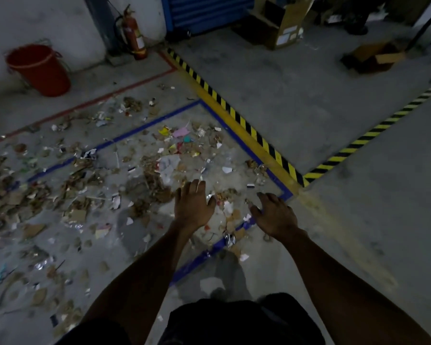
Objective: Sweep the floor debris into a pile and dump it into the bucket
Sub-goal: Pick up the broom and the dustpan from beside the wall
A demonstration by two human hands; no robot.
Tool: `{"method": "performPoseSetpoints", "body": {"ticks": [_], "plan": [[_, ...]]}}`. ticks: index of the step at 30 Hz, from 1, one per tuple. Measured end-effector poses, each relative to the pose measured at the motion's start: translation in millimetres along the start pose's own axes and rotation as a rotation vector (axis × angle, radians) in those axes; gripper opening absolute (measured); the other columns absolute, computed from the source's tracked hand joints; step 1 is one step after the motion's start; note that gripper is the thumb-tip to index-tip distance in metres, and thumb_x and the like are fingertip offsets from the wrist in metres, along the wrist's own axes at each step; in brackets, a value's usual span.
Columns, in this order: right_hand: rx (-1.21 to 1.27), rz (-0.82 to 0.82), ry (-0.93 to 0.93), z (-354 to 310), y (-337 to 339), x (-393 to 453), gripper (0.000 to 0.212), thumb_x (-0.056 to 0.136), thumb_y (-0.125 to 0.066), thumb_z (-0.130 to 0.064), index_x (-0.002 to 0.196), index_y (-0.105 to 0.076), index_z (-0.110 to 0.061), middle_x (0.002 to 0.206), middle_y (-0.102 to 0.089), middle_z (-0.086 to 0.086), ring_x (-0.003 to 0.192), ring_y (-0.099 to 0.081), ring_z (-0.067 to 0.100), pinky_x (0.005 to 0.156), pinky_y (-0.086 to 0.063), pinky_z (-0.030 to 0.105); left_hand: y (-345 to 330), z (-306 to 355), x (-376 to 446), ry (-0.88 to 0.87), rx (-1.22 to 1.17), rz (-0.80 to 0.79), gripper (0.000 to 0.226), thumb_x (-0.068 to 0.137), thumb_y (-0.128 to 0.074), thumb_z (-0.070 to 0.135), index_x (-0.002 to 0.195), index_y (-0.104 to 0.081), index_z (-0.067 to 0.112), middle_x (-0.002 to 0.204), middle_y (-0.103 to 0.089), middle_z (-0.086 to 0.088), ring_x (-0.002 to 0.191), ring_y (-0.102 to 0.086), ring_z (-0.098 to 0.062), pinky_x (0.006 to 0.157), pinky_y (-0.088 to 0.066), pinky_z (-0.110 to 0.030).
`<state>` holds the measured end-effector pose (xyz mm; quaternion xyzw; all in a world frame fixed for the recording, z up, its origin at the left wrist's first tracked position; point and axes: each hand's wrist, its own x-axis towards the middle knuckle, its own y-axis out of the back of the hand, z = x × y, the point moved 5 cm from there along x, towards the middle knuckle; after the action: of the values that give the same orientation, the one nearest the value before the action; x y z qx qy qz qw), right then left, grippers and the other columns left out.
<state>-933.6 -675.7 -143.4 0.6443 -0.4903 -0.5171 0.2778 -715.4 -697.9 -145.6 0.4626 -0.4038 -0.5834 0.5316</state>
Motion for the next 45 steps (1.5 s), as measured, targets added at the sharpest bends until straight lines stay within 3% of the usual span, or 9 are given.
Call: {"method": "performPoseSetpoints", "body": {"ticks": [7, 15, 24, 28, 33, 38, 42, 45], "plan": [[-0.041, -0.017, 0.118, 50.2, 72.7, 174.5, 0.063, 0.098, -0.041, -0.051, 0.152, -0.029, -0.022, 0.158, -0.027, 0.006, 0.144, -0.025, 0.033, 0.114, -0.028, 0.046, -17.2, 60.7, 142.2, 0.162, -0.023, -0.039, 0.063, 0.095, -0.040, 0.051, 0.148, -0.028, 0.020, 0.156, -0.026, -0.004, 0.143, -0.021, -0.026, 0.115, -0.015, -0.042], [-0.182, -0.075, 0.304, 108.7, 200.6, 375.2, 0.062, 0.100, -0.039, -0.050, 0.153, -0.027, -0.020, 0.157, -0.028, 0.009, 0.142, -0.026, 0.033, 0.114, -0.028, 0.046, -14.1, 173.8, 308.4, 0.333, -0.049, 0.051, 0.064, 0.095, -0.037, 0.052, 0.147, -0.032, 0.015, 0.152, -0.035, -0.009, 0.140, -0.029, -0.028, 0.113, -0.021, -0.045], [-0.193, -0.066, 0.442, 93.3, 315.7, 541.1, 0.061, 0.099, -0.038, -0.052, 0.150, -0.031, -0.020, 0.155, -0.033, 0.008, 0.140, -0.031, 0.031, 0.111, -0.031, 0.044, 26.9, 225.6, 484.6, 0.372, -0.058, 0.143, 0.065, 0.087, -0.036, 0.055, 0.135, -0.048, 0.013, 0.137, -0.051, -0.011, 0.127, -0.046, -0.031, 0.103, -0.034, -0.045], [-0.246, -0.069, 0.478, 79.3, 335.1, 627.9, 0.061, 0.100, -0.036, -0.052, 0.150, -0.031, -0.020, 0.154, -0.033, 0.008, 0.140, -0.031, 0.030, 0.111, -0.032, 0.043, 15.1, 216.8, 577.1, 0.413, -0.109, 0.138, 0.059, 0.093, -0.045, 0.050, 0.140, -0.043, 0.014, 0.142, -0.047, -0.009, 0.131, -0.041, -0.029, 0.106, -0.031, -0.045], [-0.300, -0.068, 0.524, 31.9, 359.6, 774.4, 0.059, 0.101, -0.036, -0.050, 0.151, -0.029, -0.020, 0.156, -0.031, 0.008, 0.141, -0.029, 0.030, 0.111, -0.030, 0.042, -0.6, 179.5, 717.8, 0.469, -0.130, 0.124, 0.060, 0.094, -0.042, 0.050, 0.142, -0.041, 0.015, 0.147, -0.042, -0.010, 0.135, -0.039, -0.028, 0.108, -0.029, -0.046], [-0.321, -0.140, 0.583, -55.6, 390.0, 913.9, 0.059, 0.101, -0.035, -0.051, 0.152, -0.027, -0.022, 0.158, -0.027, 0.006, 0.143, -0.025, 0.027, 0.115, -0.027, 0.042, 23.9, 133.4, 856.1, 0.516, -0.148, 0.178, 0.062, 0.084, -0.039, 0.048, 0.115, -0.064, 0.000, 0.114, -0.065, -0.022, 0.100, -0.064, -0.039, 0.083, -0.049, -0.050], [-0.279, -0.172, 0.629, -117.2, 414.3, 991.5, 0.063, 0.100, -0.036, -0.053, 0.153, -0.027, -0.020, 0.158, -0.027, 0.007, 0.143, -0.026, 0.029, 0.115, -0.027, 0.044, 59.0, 99.1, 933.0, 0.570, -0.145, 0.180, 0.059, 0.087, -0.046, 0.046, 0.123, -0.059, 0.001, 0.121, -0.062, -0.021, 0.109, -0.059, -0.039, 0.090, -0.045, -0.050], [-0.272, -0.223, 0.634, -162.8, 427.4, 1051.6, 0.068, 0.099, -0.036, -0.057, 0.155, -0.023, -0.021, 0.160, -0.023, 0.006, 0.146, -0.021, 0.028, 0.117, -0.024, 0.044, 84.1, 73.4, 986.4, 0.598, -0.130, 0.209, 0.061, 0.085, -0.041, 0.048, 0.116, -0.062, -0.001, 0.111, -0.065, -0.021, 0.099, -0.063, -0.039, 0.082, -0.049, -0.049]]}}
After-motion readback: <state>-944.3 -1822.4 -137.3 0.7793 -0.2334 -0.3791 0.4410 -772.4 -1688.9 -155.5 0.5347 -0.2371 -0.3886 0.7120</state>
